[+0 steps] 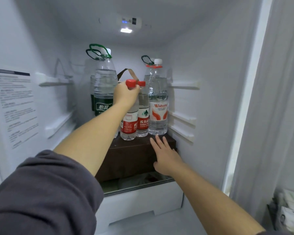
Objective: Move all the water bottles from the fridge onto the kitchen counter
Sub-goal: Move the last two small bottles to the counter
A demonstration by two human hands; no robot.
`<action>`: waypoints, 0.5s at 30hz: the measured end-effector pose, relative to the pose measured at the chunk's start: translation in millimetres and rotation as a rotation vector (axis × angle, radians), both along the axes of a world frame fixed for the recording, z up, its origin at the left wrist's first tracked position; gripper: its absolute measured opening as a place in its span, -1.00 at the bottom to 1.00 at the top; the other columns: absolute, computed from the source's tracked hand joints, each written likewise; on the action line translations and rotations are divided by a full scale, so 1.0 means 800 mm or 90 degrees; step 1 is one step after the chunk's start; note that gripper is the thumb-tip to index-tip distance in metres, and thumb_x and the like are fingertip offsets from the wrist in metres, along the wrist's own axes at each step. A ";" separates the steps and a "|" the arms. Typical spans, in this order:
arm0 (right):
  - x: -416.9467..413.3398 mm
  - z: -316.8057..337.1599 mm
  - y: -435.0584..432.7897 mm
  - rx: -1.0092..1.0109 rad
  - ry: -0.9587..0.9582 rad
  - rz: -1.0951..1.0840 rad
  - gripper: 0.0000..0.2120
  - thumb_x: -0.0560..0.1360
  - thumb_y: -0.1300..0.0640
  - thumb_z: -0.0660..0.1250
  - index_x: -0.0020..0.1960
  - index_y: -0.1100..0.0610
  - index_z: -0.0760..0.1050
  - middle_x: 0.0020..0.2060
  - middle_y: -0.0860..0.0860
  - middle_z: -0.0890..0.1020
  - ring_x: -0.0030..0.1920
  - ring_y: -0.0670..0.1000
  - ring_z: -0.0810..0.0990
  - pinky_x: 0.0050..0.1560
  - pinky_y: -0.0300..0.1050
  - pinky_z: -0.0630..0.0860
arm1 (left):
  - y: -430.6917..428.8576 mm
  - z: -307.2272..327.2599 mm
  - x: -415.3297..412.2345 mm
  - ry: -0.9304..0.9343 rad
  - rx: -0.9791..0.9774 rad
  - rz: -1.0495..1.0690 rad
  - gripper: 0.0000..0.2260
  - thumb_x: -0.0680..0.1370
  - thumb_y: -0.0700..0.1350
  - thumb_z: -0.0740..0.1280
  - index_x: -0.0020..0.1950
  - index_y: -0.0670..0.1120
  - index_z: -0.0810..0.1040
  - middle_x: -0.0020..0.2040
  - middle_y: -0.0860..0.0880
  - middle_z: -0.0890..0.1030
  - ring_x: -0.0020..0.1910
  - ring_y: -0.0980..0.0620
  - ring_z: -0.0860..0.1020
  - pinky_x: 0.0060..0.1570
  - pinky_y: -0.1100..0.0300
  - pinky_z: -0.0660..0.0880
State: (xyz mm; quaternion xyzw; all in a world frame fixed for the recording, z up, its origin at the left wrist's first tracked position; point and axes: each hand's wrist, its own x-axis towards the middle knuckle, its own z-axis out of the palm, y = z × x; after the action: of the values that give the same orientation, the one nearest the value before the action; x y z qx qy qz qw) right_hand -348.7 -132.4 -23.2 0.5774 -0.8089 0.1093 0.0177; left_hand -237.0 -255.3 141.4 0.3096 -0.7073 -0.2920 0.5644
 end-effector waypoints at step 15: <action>0.006 0.006 0.002 0.029 -0.015 -0.010 -0.12 0.55 0.16 0.30 0.60 -0.09 -0.25 0.58 -0.07 -0.27 0.56 0.07 -0.30 0.51 0.23 0.06 | 0.004 0.011 0.086 0.027 0.087 0.094 -0.90 0.50 -0.09 0.37 -0.09 -0.09 0.51 -0.07 -0.12 0.66 -0.16 -0.03 0.65 -0.20 0.17 0.57</action>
State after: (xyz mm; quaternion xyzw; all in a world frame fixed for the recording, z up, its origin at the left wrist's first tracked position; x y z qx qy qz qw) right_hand -343.7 -131.0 -18.2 0.5698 -0.8160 0.0973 -0.0038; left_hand -168.4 -251.9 150.4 0.3923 -0.6487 -0.3037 0.5771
